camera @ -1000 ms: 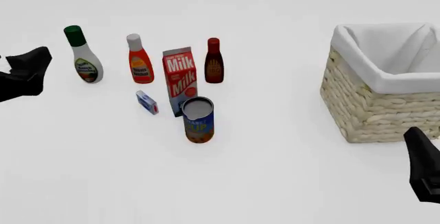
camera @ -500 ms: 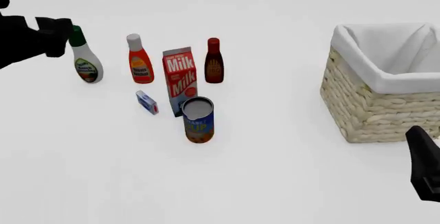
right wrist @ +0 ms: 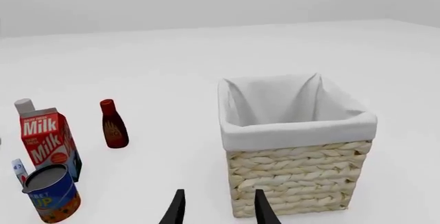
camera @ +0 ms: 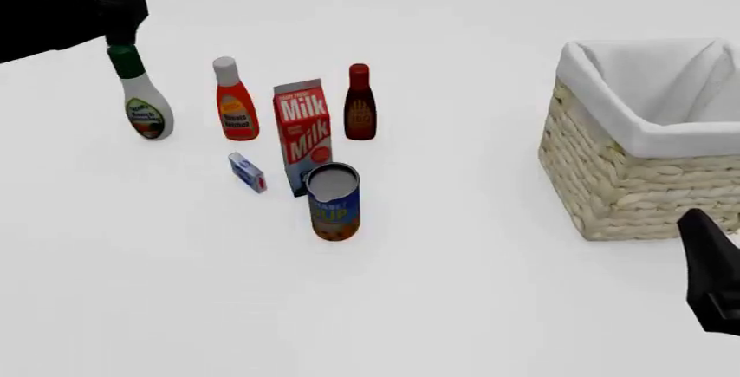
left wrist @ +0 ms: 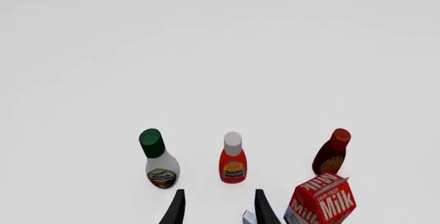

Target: Pick the ketchup and place it in the basket.

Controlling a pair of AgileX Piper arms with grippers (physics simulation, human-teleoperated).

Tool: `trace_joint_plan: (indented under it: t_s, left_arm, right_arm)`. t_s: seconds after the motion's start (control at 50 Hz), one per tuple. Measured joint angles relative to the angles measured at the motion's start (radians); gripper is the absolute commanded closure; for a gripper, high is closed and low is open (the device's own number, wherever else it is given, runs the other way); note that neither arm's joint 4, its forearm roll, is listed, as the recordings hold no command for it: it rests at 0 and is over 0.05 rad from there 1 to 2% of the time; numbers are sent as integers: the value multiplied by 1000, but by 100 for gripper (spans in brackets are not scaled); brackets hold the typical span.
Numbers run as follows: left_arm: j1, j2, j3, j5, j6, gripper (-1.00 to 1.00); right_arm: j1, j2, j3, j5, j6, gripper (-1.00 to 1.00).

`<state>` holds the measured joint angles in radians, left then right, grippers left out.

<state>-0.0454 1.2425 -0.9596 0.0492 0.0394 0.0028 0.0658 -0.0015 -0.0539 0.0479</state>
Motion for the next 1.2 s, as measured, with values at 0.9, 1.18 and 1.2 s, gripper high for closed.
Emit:
trace_joint_plan:
  t_s: [0.9, 1.18, 1.2]
  left_arm:
    - [15, 317, -258, 28, -16, -100]
    - [19, 380, -274, 5, -3, -100]
    - [19, 384, -274, 3, -2, -100]
  right_arm:
    - [1, 20, 0, -20, 12, -100]
    - [2, 30, 1, -30, 21, -100]
    - [2, 31, 1, -30, 22, -100]
